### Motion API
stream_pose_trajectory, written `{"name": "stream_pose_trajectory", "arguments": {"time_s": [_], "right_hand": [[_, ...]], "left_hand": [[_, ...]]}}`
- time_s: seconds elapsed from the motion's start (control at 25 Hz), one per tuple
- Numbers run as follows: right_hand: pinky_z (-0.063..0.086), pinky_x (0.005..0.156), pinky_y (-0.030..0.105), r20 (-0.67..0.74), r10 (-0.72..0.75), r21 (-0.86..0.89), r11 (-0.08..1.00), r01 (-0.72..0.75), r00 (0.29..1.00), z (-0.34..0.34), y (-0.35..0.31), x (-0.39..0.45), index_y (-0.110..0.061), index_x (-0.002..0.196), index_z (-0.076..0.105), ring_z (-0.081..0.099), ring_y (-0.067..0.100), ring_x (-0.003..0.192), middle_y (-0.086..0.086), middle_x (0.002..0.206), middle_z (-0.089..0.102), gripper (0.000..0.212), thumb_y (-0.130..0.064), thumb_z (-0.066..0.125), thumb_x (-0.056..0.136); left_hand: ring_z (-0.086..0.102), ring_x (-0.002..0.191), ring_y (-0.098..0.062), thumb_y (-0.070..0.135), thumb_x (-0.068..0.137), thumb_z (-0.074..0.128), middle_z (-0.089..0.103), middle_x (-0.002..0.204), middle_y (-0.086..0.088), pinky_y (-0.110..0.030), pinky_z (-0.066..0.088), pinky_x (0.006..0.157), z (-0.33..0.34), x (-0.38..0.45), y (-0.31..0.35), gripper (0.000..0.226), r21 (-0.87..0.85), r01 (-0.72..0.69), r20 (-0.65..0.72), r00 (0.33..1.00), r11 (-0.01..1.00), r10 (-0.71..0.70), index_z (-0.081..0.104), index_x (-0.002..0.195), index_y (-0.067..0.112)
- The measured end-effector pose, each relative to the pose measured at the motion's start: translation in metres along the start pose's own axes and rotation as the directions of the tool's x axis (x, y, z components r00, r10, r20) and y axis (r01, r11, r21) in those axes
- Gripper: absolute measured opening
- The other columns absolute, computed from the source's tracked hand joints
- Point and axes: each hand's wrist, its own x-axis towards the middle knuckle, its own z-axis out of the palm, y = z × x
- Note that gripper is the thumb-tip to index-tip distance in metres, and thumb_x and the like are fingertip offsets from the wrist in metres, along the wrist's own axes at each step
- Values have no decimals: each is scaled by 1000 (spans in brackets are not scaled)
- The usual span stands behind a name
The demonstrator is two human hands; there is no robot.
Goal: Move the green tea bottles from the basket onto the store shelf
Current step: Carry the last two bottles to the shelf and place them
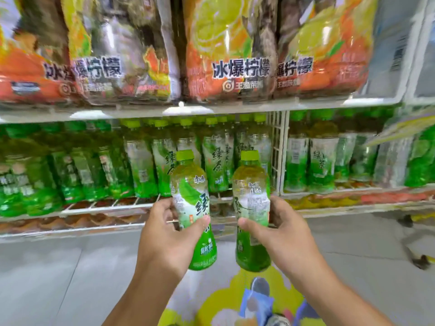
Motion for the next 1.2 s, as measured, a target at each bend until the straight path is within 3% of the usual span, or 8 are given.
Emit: {"name": "stream_pose_trajectory", "arguments": {"time_s": [0.12, 0.32, 0.44, 0.52, 0.68, 0.84, 0.96, 1.2], "right_hand": [[58, 81, 34, -50, 5, -22, 1000, -6, 999, 4, 13, 25, -35, 103, 71, 73, -1, 86, -19, 92, 78, 37, -29, 89, 71], [60, 83, 33, -103, -1, -59, 998, -5, 995, 15, 6, 70, -27, 114, 70, 74, 4, 88, -13, 95, 78, 48, -38, 88, 71], [54, 67, 11, -113, 1, -72, 997, -9, 994, 18, -5, 100, -31, 97, 69, 69, -7, 72, -13, 89, 74, 31, -35, 89, 74], [43, 53, 1, -124, -13, -81, 997, 3, 992, 19, -14, 114, -38, 83, 59, 63, -12, 63, -21, 86, 65, 31, -37, 89, 76], [55, 74, 23, -189, -64, -169, 985, 32, 980, 25, -21, 137, -33, 94, 65, 67, 6, 82, -5, 105, 67, 29, -44, 85, 77], [56, 91, 42, -244, -123, -324, 945, 38, 962, 39, -16, 151, -19, 123, 64, 64, 24, 105, 2, 115, 62, 58, -49, 82, 77], [54, 92, 44, -267, -163, -400, 916, 45, 950, 47, -5, 158, -15, 123, 62, 62, 28, 106, 4, 113, 63, 59, -48, 81, 78], [52, 95, 43, -319, -322, -573, 815, 89, 891, 61, 13, 159, -9, 144, 38, 50, 33, 126, 13, 131, 56, 80, -40, 81, 84]], "left_hand": [[74, 83, -3, 19, 70, 92, 75, 92, 13, -45, 58, 90, 13, 20, -7, 48, 39, -41, -26, 999, 998, 42, 58, 100, 34], [68, 70, 5, 36, 69, 91, 72, 86, 19, -34, 57, 73, 28, 47, -2, 45, 112, -99, -89, 990, 989, 109, 56, 98, 38], [66, 74, 2, 40, 72, 89, 69, 91, 13, -26, 55, 71, 39, 66, 8, 46, 154, -141, -103, 982, 978, 158, 56, 103, 34], [63, 73, 7, 39, 73, 89, 67, 91, 11, -8, 46, 62, 46, 79, 14, 46, 187, -188, -100, 973, 964, 209, 57, 103, 28], [63, 68, -7, 35, 72, 90, 68, 83, 3, -12, 41, 50, 60, 99, 19, 40, 227, -224, -108, 961, 948, 253, 61, 98, 23], [66, 86, -24, 33, 71, 90, 68, 98, -3, -32, 52, 71, 64, 116, 17, 42, 223, -231, -146, 953, 947, 267, 65, 102, 21], [66, 95, -26, 35, 71, 89, 68, 105, -6, -38, 56, 81, 66, 124, 14, 43, 226, -236, -164, 947, 945, 276, 66, 105, 20], [65, 84, -16, 42, 71, 88, 64, 110, -5, -26, 48, 70, 66, 128, 3, 50, 275, -266, -150, 937, 924, 315, 65, 110, 20]]}}
